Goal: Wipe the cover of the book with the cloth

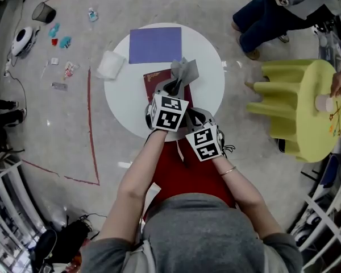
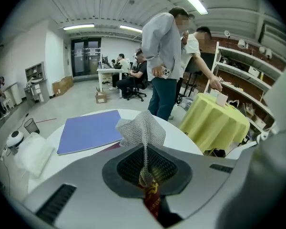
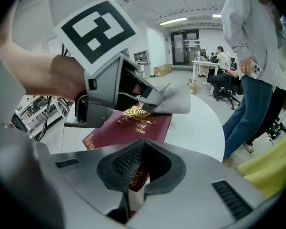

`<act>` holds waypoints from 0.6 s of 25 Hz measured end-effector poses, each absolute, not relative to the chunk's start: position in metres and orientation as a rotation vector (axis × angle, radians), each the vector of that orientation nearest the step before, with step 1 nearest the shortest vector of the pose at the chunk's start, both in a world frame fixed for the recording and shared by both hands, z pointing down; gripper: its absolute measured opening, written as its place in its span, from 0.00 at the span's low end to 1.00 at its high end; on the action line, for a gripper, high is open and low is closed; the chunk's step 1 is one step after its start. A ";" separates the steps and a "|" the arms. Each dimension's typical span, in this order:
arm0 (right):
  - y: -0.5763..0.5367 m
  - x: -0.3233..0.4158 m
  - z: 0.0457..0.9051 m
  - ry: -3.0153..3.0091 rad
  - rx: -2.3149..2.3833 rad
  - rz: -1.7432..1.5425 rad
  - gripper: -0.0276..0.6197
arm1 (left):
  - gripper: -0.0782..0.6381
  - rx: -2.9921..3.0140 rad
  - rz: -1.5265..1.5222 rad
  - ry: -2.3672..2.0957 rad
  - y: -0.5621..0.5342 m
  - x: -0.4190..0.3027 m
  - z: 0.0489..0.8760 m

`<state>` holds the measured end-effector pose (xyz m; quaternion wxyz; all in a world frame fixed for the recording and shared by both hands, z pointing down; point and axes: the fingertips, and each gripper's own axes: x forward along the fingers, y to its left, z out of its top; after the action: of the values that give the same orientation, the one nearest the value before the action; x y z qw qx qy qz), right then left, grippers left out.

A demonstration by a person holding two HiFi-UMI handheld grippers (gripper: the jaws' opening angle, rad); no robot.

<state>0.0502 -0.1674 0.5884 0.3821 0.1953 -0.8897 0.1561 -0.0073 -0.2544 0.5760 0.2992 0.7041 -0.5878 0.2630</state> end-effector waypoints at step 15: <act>-0.166 0.052 0.593 -2.190 0.559 0.395 0.09 | 0.14 1.767 0.763 -1.604 -0.227 -0.067 0.591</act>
<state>0.0521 -0.1657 0.5931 0.4109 0.2222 -0.8701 0.1570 -0.0669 -0.2268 0.5913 0.3127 0.6700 -0.6081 0.2891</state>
